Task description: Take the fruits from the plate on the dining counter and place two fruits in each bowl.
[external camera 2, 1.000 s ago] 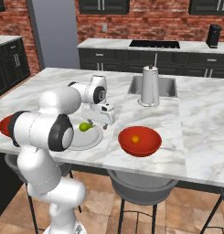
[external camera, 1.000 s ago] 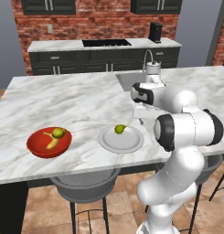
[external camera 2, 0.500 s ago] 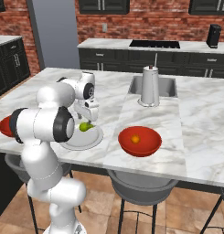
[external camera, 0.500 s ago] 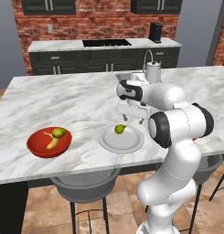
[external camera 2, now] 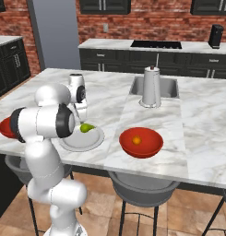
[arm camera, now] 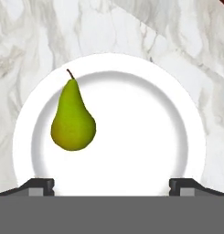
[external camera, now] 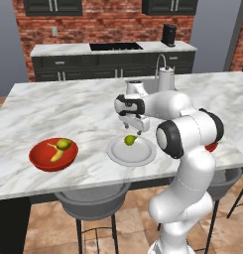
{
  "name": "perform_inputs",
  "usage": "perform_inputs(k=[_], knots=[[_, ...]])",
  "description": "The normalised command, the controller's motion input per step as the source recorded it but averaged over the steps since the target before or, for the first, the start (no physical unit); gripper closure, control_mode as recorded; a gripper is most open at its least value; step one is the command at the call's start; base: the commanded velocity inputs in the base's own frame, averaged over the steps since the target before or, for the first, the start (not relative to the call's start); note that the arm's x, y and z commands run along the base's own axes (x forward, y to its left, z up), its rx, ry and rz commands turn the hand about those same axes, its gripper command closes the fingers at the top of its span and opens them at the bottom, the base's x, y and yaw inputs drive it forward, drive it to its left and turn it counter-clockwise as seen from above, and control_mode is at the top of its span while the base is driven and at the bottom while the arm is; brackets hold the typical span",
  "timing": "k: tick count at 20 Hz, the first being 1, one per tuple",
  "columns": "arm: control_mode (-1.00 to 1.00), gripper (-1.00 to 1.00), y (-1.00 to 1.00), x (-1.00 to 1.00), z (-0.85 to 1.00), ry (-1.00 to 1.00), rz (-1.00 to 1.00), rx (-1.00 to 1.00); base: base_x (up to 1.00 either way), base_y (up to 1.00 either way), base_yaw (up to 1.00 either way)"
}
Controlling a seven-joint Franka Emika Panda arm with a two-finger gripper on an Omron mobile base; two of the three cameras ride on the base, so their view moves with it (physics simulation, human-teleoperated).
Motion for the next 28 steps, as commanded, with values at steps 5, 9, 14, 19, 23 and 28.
perform_inputs(k=[5,9,14,19,23,28], knots=[[-1.0,-1.0,0.09,0.28,-0.19,-0.01,-0.13,-0.07,0.0,0.0,0.0],[-1.0,-1.0,0.0,0.18,-0.19,0.0,-0.03,-0.01,0.0,0.0,0.0],[-1.0,-1.0,-0.08,0.04,-0.18,0.0,0.0,0.0,0.0,0.0,0.0],[-1.0,-1.0,-0.05,0.04,-0.21,0.0,0.09,0.0,0.0,0.0,0.0],[-1.0,-1.0,0.0,0.24,-0.19,0.0,0.15,0.0,0.0,0.0,0.0],[-1.0,-1.0,0.0,0.27,-0.16,0.0,0.17,0.0,0.0,0.0,0.0]])
